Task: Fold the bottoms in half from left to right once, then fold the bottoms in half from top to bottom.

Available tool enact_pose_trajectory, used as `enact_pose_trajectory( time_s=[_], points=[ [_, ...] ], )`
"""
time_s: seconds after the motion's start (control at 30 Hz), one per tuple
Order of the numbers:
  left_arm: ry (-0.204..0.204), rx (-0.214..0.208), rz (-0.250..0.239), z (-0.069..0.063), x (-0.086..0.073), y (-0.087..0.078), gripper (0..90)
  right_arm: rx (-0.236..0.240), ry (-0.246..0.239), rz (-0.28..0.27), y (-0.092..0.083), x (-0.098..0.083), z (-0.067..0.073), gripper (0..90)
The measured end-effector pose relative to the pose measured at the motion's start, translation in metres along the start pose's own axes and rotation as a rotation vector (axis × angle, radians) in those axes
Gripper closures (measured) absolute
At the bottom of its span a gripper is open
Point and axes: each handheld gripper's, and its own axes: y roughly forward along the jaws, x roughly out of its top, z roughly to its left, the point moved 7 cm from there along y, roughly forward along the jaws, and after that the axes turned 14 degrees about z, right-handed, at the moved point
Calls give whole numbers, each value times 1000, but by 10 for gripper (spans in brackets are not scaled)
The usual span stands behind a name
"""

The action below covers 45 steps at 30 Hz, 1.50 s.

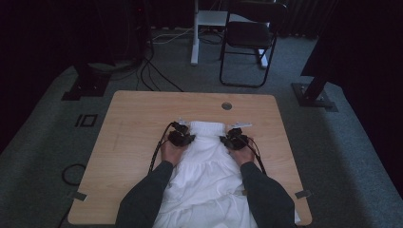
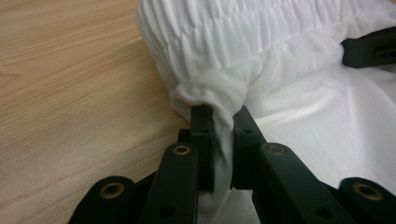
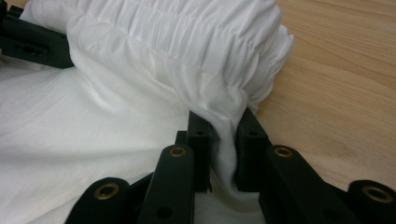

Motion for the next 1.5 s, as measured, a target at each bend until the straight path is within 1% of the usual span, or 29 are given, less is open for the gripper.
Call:
enact_pose_trajectory(
  time_s=[0.1, 0.17, 0.2, 0.3, 0.4, 0.5, 0.57, 0.63, 0.67, 0.7, 0.8, 0.83, 0.9, 0.93, 1.0, 1.03, 1.13, 1.2, 1.27, 1.3, 1.37, 1.43, 1.5],
  points=[
    [-1, 0, -6, 2, 2, -1, 849, 5, 2, 8, 2, 5, -2, 841],
    [14, 3, -17, 5, 4, -3, 857, 3, 6, 14, 3, 10, -4, 846],
    [10, 2, -22, 6, 5, -4, 858, 5, 6, 16, 4, 12, -4, 847],
    [-22, -15, -43, 11, 8, -8, 858, 16, 11, 11, 3, 16, -5, 847],
    [-26, -17, -60, 12, 12, -14, 858, 27, 14, 1, 2, 20, -4, 848],
    [-18, -16, -87, 13, 19, -24, 858, 32, 9, -19, -5, 23, -4, 849],
    [-17, -23, -104, 13, 24, -31, 857, 37, 5, -31, -10, 27, -4, 849],
    [-11, -16, -113, 14, 29, -37, 857, 39, -4, -48, -17, 33, -4, 850],
    [-8, -12, -125, 14, 33, -41, 857, 37, -9, -52, -19, 35, -4, 850],
    [-9, -14, -131, 15, 35, -44, 857, 32, -19, -59, -23, 40, -4, 850],
    [12, 1, -144, 16, 45, -54, 857, 28, -26, -74, -31, 49, -4, 850],
    [13, 3, -153, 16, 48, -58, 857, 26, -30, -78, -34, 53, -5, 850],
    [27, 17, -169, 18, 58, -69, 857, 33, -33, -95, -40, 61, -6, 850],
    [29, 17, -171, 18, 61, -72, 857, 35, -34, -103, -44, 67, -6, 850],
    [44, 31, -186, 20, 70, -82, 857, 35, -48, -120, -51, 77, -7, 850],
    [44, 36, -197, 21, 76, -88, 857, 33, -52, -126, -54, 81, -7, 850],
    [51, 51, -224, 25, 89, -103, 857, 16, -83, -152, -68, 102, -8, 850],
    [56, 62, -245, 27, 99, -114, 857, 8, -93, -166, -77, 115, -8, 850],
    [57, 70, -274, 30, 109, -127, 857, -7, -104, -192, -88, 132, -8, 850],
    [53, 75, -292, 31, 114, -135, 856, -12, -109, -208, -93, 138, -8, 849],
    [54, 75, -324, 34, 121, -148, 855, -17, -113, -251, -106, 154, -6, 849],
    [56, 87, -342, 35, 126, -157, 854, -18, -114, -270, -115, 165, -4, 849],
    [52, 90, -347, 37, 129, -163, 854, -22, -121, -283, -120, 172, -1, 849]
  ],
)
